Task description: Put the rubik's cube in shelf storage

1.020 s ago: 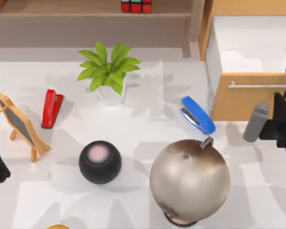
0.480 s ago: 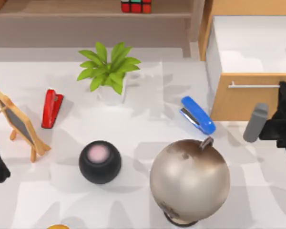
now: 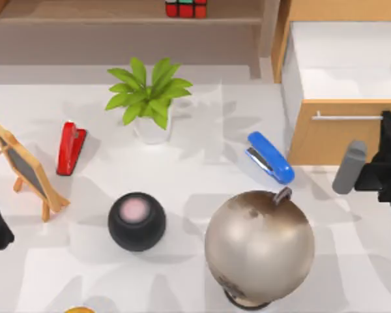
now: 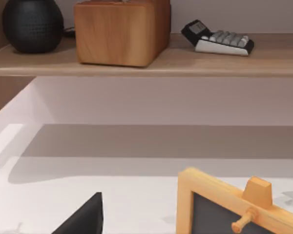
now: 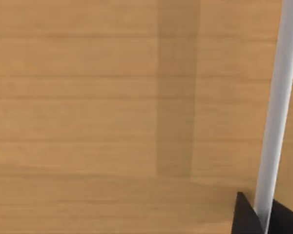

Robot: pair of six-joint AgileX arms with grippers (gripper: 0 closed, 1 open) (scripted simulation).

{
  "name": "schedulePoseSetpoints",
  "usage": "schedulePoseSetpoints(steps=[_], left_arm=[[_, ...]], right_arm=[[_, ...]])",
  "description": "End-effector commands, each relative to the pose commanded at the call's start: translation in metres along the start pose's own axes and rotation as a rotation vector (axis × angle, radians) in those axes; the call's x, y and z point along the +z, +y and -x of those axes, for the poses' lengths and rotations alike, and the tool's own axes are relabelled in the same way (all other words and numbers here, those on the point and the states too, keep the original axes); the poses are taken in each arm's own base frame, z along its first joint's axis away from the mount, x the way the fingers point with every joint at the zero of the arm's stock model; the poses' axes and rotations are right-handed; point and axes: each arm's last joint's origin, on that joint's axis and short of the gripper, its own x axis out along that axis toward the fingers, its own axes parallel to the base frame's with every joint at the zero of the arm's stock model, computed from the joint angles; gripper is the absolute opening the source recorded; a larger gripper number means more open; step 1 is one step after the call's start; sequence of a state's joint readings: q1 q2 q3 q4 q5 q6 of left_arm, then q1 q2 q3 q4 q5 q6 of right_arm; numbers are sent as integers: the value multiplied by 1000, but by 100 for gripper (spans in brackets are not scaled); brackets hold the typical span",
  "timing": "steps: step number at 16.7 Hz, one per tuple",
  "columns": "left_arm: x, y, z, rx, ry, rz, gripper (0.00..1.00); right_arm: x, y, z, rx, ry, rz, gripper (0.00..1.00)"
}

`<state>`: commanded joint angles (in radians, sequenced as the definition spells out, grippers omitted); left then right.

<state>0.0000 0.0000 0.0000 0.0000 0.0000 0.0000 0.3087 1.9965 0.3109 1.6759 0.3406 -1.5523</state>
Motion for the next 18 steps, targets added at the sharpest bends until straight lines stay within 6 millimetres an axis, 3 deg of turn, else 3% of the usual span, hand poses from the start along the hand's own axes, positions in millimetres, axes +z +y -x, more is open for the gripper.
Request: schedulePoseSetpoints(steps=[9, 15, 18], left_arm=[[0, 0, 0, 0, 0, 0, 100], [0, 0, 0, 0, 0, 0, 100], [0, 0, 0, 0, 0, 0, 100]], right_arm=[[0, 0, -57, 2, 0, 1, 0], [0, 0, -62, 2, 1, -2, 0], [1, -2, -75, -9, 2, -4, 0]])
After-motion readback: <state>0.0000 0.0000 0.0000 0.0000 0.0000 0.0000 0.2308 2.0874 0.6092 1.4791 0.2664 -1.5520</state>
